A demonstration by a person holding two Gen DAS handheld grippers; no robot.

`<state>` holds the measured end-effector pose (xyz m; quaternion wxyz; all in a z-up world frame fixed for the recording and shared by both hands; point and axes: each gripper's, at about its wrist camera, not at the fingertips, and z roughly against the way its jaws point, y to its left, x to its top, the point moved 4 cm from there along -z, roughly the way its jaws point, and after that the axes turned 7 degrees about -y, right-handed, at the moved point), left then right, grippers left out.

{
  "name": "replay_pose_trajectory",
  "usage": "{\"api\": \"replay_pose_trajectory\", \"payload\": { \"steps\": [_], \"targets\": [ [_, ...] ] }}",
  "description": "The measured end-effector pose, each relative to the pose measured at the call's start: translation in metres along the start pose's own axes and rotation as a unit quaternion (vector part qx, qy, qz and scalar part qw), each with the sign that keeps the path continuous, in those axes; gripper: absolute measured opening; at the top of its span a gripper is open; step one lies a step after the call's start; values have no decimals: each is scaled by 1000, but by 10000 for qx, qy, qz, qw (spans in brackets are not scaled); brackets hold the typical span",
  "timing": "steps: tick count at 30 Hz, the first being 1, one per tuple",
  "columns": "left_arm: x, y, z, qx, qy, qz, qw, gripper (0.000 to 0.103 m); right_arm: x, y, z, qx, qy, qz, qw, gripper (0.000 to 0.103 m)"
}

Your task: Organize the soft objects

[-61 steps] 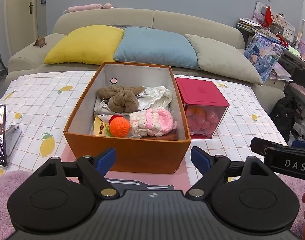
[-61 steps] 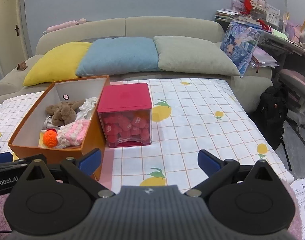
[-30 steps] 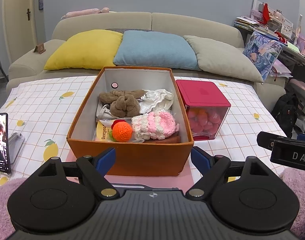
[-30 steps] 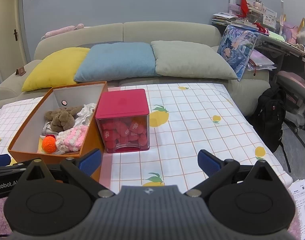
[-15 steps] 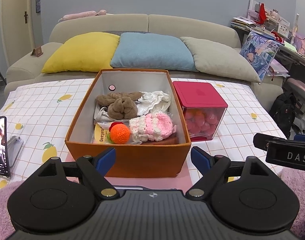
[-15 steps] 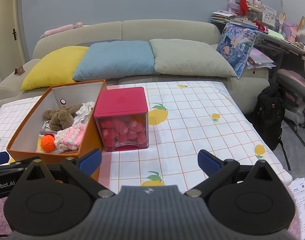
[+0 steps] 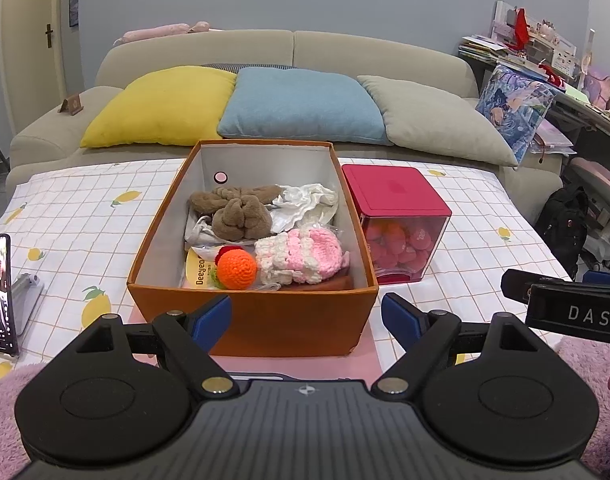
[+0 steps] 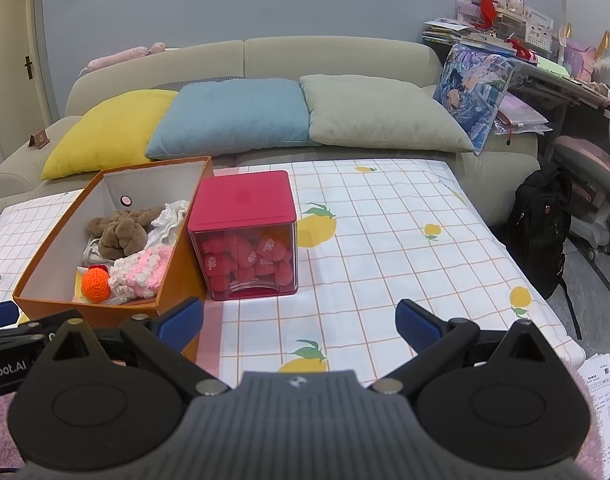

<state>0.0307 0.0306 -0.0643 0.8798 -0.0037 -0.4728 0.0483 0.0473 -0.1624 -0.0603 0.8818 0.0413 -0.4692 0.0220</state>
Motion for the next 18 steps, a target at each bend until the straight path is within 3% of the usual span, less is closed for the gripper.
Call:
{"api": "replay_pose_trajectory", "payload": {
  "steps": [18],
  "targets": [
    [0,0,0,-11,8,-5,10000,99,-2,0,-2,-1,41,-10,10000,100]
  ]
}}
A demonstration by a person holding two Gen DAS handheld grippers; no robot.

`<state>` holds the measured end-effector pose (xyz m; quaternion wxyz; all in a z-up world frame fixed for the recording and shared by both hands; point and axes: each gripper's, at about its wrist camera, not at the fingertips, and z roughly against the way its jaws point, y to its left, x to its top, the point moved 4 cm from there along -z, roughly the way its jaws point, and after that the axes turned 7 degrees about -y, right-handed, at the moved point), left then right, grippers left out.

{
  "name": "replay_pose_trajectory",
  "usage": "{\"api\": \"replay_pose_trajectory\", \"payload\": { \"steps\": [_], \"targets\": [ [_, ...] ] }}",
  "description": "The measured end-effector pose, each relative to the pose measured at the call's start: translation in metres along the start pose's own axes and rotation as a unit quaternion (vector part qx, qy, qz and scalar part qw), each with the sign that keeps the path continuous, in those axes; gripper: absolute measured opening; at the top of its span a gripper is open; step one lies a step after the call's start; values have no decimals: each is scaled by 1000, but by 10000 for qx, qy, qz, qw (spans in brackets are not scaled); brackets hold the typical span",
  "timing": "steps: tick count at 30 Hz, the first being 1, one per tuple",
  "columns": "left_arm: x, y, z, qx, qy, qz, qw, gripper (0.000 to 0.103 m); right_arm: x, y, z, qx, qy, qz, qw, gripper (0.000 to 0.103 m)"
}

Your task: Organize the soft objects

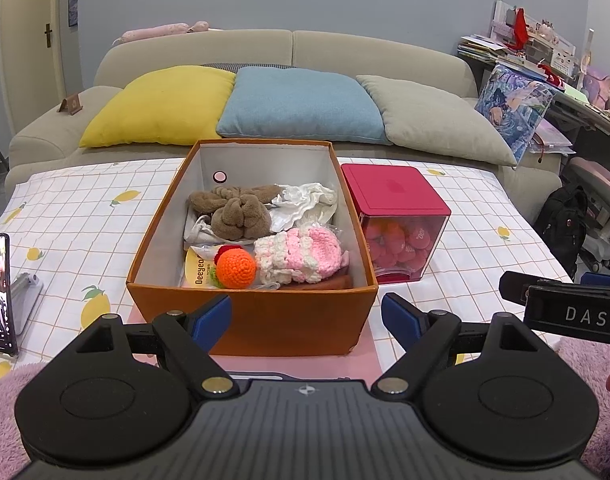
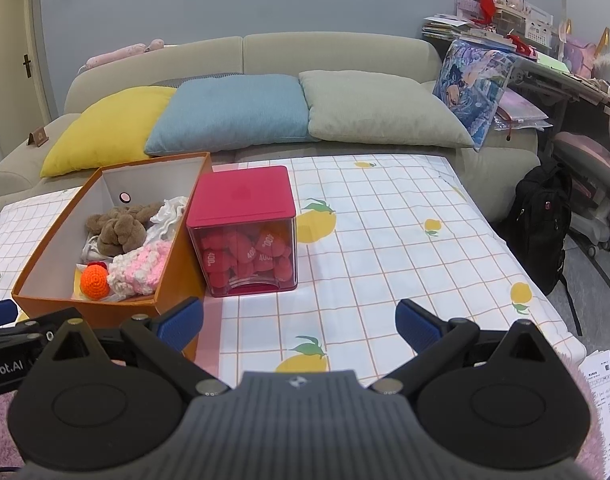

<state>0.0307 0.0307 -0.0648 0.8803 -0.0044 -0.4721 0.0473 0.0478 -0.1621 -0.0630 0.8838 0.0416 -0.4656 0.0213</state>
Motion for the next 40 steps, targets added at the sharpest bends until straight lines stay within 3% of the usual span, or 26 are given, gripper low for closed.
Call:
{"api": "replay_pose_trajectory", "payload": {
  "steps": [40],
  "targets": [
    [2,3,0,-35,-55,19,10000,99,-3,0,-3,12,54,-6,10000,100]
  ]
}}
